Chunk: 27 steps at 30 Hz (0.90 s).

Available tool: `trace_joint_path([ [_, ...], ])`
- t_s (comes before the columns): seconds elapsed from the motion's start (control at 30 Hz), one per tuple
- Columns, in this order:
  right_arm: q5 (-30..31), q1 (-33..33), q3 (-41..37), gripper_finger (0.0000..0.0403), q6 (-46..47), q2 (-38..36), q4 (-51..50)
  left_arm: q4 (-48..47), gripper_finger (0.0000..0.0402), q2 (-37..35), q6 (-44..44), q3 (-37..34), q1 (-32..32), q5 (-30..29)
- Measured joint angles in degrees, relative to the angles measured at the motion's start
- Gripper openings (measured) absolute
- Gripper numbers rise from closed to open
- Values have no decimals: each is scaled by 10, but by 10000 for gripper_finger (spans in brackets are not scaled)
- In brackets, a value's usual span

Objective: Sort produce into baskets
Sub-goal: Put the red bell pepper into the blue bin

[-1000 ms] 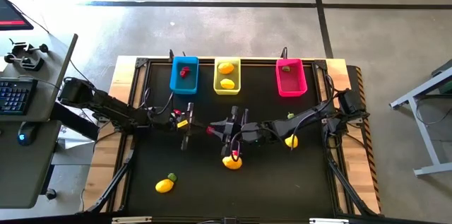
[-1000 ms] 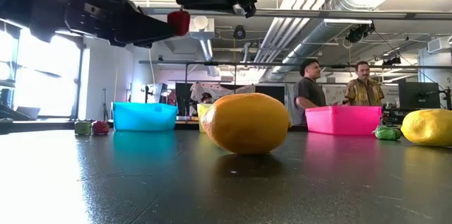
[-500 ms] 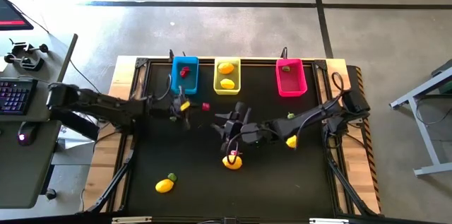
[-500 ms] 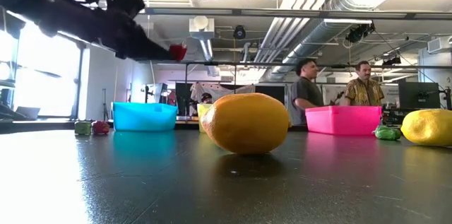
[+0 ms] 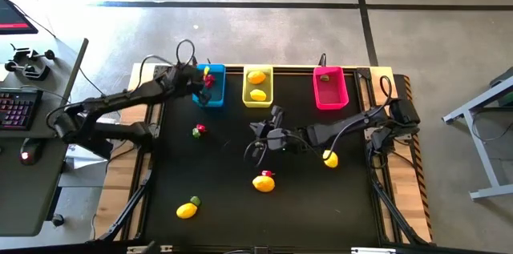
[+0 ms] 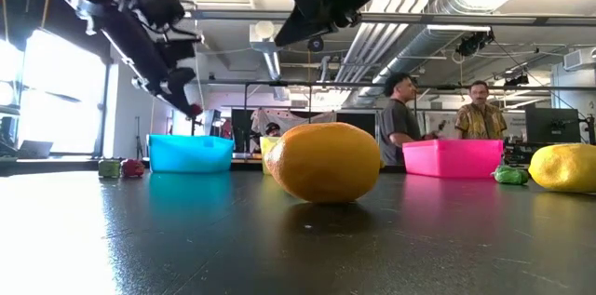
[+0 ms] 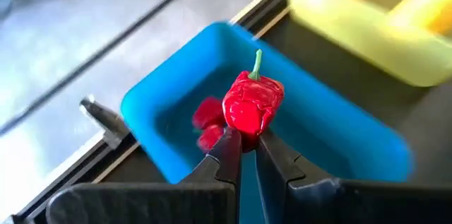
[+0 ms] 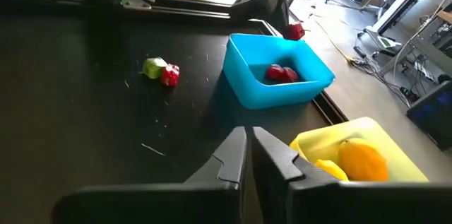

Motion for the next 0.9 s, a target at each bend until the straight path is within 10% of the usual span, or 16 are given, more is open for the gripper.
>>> trace_joint_path([
  [0.43,-17,-3,-1,3,2,0,-20,-75,12,217,-26,121,109,47],
  [0.9,-29,-2,-1,0,6,0,-26,-111,73,252,-24,156,114,10],
])
